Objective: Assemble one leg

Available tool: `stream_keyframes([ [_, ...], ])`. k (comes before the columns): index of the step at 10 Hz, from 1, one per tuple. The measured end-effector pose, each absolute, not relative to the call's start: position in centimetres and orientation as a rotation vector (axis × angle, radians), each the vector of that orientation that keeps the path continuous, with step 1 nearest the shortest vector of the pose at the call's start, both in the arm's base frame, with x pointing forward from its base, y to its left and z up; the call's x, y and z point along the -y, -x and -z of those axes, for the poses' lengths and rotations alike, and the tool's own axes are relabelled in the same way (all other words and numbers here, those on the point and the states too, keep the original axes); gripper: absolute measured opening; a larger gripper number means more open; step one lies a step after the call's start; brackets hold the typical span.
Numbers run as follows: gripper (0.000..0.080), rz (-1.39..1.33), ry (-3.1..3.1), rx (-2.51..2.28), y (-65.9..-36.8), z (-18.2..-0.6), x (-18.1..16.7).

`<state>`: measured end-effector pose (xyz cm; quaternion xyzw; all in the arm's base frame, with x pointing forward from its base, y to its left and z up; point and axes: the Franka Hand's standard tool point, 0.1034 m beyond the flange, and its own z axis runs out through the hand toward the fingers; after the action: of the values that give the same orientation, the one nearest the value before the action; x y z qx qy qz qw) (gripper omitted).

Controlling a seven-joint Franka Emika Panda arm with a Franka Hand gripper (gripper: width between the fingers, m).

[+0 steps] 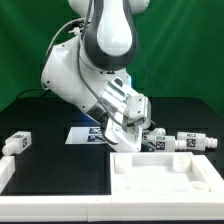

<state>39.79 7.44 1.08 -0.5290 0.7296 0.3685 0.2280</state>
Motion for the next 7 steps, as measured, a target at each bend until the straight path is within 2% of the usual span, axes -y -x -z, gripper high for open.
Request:
stream_keyframes([
  [5,0.0649,-0.993,1.474,-2.030,-39.82,-1.06,-7.66],
  [7,0.0397,-1.007,1.470,-2.020,-39.79,-1.22,-7.92],
])
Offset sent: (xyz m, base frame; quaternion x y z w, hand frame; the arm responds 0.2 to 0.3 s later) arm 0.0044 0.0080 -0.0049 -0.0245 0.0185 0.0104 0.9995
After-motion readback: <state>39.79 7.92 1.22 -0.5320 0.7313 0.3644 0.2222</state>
